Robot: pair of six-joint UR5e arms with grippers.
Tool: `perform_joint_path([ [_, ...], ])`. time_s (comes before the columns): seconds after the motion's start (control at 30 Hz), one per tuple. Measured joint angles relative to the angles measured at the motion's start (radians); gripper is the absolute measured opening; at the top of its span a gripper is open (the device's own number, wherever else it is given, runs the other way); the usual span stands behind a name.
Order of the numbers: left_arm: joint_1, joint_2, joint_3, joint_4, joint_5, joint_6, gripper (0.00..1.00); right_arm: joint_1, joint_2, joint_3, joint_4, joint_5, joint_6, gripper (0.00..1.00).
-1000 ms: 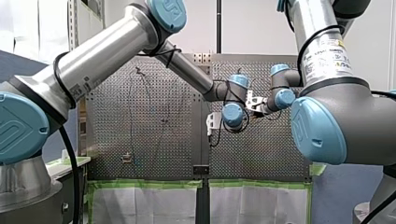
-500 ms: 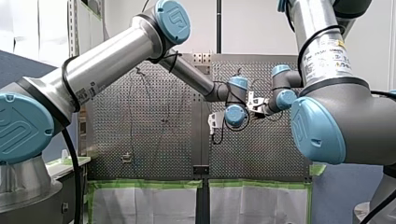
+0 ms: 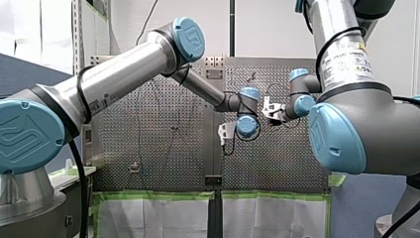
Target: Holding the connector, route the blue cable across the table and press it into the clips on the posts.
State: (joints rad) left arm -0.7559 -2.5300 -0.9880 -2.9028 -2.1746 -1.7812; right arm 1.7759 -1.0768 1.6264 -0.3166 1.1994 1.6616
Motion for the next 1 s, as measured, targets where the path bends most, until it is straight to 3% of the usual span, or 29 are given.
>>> perform_joint_path([
  [0.3,-0.011,-0.006,0.075,-0.024,-0.004,-0.007,0.96,-0.007,-0.002,-0.001,-0.001,-0.006,0.004,0.0],
  [0.37,-0.016,-0.006,0.08,-0.026,-0.009,-0.006,0.45,-0.009,-0.002,-0.001,-0.001,-0.006,0.004,0.0],
  [0.4,-0.019,-0.006,0.081,-0.027,-0.012,-0.005,0.45,-0.009,-0.002,-0.001,-0.001,-0.006,0.004,0.0],
  [0.47,-0.026,-0.006,0.081,-0.027,-0.015,0.001,0.03,-0.011,-0.002,-0.001,-0.001,-0.006,0.005,0.0],
  [1.0,-0.032,-0.006,0.065,-0.039,0.005,0.004,0.0,-0.013,-0.004,-0.001,-0.001,-0.006,0.008,0.0],
])
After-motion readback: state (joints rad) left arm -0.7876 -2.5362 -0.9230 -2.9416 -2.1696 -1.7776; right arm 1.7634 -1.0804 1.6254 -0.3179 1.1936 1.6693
